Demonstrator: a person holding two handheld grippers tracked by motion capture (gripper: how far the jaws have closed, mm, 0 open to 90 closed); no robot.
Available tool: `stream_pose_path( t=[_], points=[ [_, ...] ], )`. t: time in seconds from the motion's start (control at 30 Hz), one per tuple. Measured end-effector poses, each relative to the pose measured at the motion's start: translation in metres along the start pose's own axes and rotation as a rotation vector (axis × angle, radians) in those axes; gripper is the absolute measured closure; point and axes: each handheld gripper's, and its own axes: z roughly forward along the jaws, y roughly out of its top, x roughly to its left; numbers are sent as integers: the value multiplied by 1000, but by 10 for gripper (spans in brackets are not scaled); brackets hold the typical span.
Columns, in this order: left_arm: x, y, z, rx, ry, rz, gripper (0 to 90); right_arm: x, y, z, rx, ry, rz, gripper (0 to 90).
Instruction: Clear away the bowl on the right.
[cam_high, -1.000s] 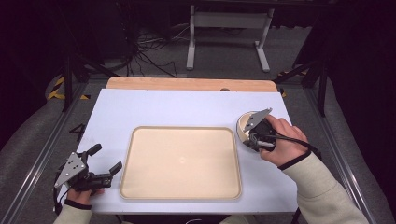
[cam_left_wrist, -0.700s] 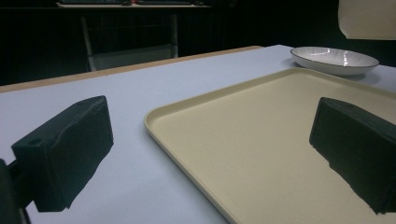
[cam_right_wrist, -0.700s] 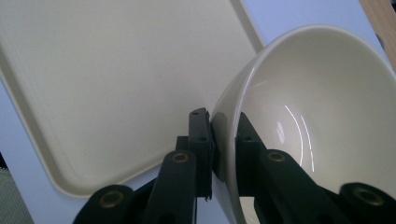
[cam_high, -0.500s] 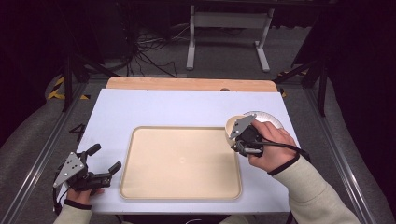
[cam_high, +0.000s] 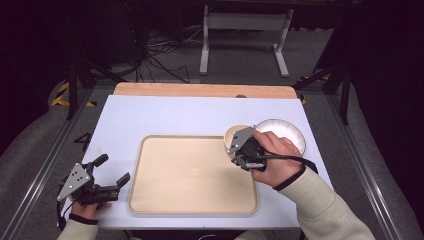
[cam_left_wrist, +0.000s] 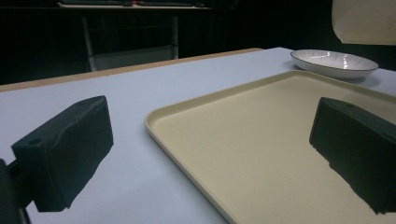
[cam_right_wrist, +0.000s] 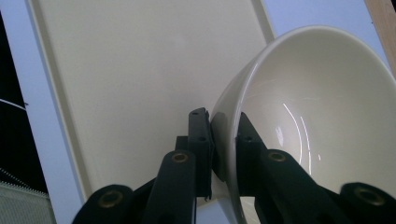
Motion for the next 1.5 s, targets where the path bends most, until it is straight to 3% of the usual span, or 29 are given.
stream_pose_path(
  t=[0.97, 1.23, 1.5],
  points=[
    [0, 0, 0, -2, -12, -3, 2, 27, 50, 12, -40, 63, -119, 812],
    [-1, 0, 0, -1, -12, -2, 2, 33, 61, 21, -65, 73, -166, 802],
    [-1, 0, 0, -1, -12, -2, 2, 39, 68, 35, -54, 88, -210, 802]
  ],
)
